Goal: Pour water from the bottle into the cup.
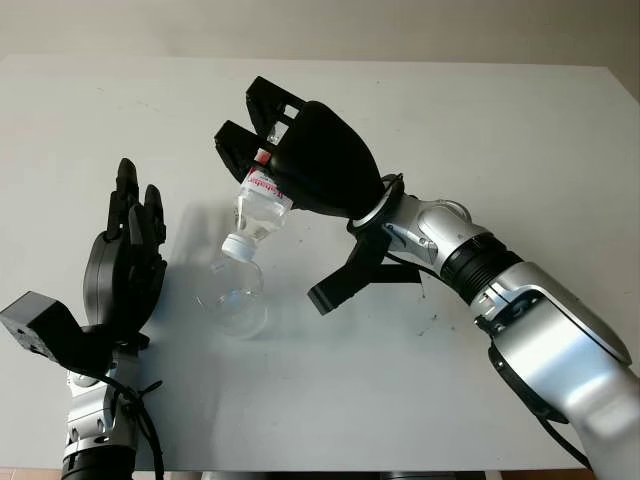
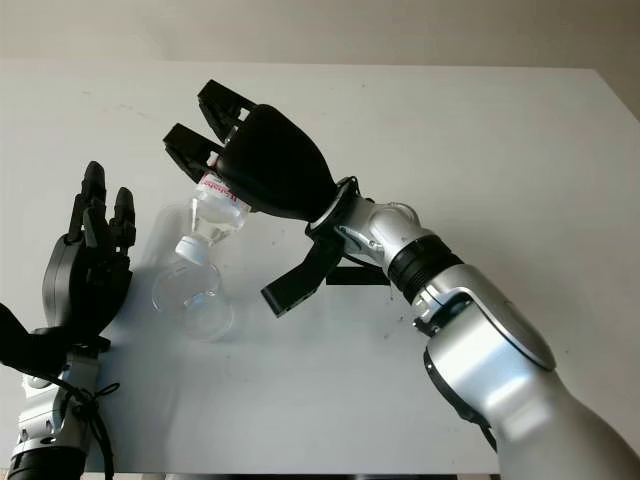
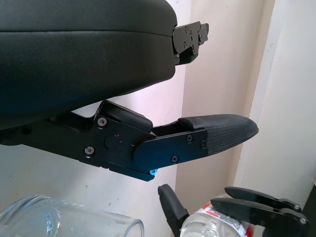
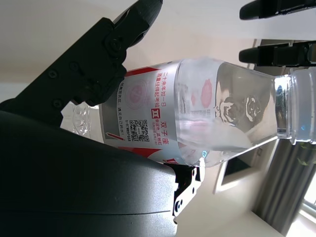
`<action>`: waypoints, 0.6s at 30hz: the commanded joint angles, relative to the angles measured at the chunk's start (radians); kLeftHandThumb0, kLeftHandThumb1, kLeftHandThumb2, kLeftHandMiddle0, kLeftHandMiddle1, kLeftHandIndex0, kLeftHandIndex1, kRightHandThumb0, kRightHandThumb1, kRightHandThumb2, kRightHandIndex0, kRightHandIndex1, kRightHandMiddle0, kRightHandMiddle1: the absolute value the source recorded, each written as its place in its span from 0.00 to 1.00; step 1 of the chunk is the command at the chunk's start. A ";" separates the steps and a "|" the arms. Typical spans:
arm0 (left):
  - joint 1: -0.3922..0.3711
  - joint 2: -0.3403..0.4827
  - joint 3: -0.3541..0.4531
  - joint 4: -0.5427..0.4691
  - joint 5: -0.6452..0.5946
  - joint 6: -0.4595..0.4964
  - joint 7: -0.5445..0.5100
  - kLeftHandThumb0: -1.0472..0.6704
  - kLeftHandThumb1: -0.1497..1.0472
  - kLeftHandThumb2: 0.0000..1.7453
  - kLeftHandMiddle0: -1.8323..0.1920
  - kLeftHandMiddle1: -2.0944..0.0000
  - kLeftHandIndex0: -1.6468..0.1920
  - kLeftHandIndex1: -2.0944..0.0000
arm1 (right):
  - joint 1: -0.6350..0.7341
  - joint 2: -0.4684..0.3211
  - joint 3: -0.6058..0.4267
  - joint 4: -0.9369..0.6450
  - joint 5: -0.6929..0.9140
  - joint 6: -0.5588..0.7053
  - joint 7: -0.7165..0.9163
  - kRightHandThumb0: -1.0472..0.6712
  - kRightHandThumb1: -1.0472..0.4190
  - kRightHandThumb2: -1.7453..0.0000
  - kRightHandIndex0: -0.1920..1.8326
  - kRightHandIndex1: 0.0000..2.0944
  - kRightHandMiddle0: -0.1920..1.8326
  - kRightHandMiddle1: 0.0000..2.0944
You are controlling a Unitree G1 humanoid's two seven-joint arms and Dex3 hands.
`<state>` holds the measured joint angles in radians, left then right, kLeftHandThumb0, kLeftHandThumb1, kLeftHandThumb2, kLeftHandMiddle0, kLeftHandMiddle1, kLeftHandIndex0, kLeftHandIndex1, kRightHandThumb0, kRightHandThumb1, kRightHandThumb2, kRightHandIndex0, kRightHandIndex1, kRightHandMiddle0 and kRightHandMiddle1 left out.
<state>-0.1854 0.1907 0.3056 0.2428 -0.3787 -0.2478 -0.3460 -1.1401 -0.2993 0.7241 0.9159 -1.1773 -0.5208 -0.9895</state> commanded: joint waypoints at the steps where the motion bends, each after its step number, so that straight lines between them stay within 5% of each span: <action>1: 0.034 -0.030 -0.006 0.029 0.000 -0.009 -0.001 0.14 1.00 0.35 1.00 1.00 1.00 1.00 | -0.034 -0.006 0.015 -0.015 -0.015 0.012 -0.027 0.38 0.03 0.97 0.61 1.00 0.39 0.98; 18: 0.017 -0.034 -0.008 0.051 0.006 -0.026 0.001 0.14 1.00 0.35 1.00 1.00 1.00 1.00 | -0.070 -0.011 0.107 0.014 -0.090 0.045 -0.129 0.38 0.00 0.97 0.62 1.00 0.40 1.00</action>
<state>-0.1985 0.1879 0.3052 0.2591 -0.3773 -0.2616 -0.3467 -1.1817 -0.3039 0.8249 0.9351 -1.2649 -0.4839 -1.1011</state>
